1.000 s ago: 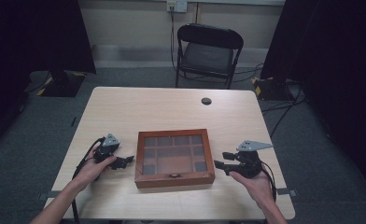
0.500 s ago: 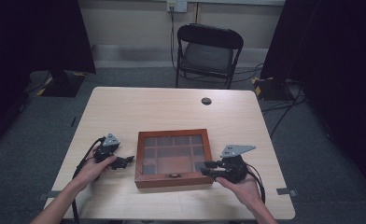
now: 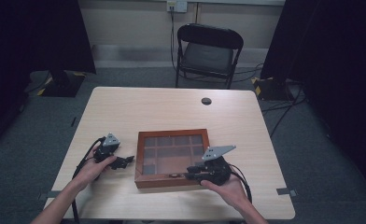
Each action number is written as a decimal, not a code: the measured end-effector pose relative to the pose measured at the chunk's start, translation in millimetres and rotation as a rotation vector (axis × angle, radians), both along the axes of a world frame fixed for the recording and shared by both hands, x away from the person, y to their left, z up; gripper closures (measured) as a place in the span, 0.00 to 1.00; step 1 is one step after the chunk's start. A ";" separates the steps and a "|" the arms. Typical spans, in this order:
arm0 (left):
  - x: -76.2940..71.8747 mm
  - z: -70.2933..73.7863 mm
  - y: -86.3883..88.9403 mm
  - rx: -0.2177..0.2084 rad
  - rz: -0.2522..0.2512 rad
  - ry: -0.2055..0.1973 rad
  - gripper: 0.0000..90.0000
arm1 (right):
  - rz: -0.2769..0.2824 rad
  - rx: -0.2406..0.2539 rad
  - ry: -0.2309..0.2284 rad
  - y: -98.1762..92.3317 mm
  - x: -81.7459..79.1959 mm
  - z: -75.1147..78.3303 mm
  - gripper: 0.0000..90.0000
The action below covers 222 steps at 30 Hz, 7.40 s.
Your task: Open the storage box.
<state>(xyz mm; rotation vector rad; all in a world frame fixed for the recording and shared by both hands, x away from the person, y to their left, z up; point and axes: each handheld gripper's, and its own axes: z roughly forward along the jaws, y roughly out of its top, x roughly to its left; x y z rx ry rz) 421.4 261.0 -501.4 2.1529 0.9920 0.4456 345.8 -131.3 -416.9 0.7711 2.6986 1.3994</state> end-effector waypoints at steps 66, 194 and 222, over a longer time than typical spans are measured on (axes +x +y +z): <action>2.0 -0.6 0.0 -0.004 -0.007 0.002 0.09 | 0.106 -0.026 0.002 45.8 16.9 -10.9 0.90; 1.6 -0.6 -2.1 -0.002 0.002 0.006 0.07 | 0.042 0.094 -0.071 42.9 54.5 77.6 0.91; 2.5 -1.0 -2.6 -0.006 -0.002 0.010 0.06 | 0.020 0.117 -0.074 43.0 61.1 83.6 0.91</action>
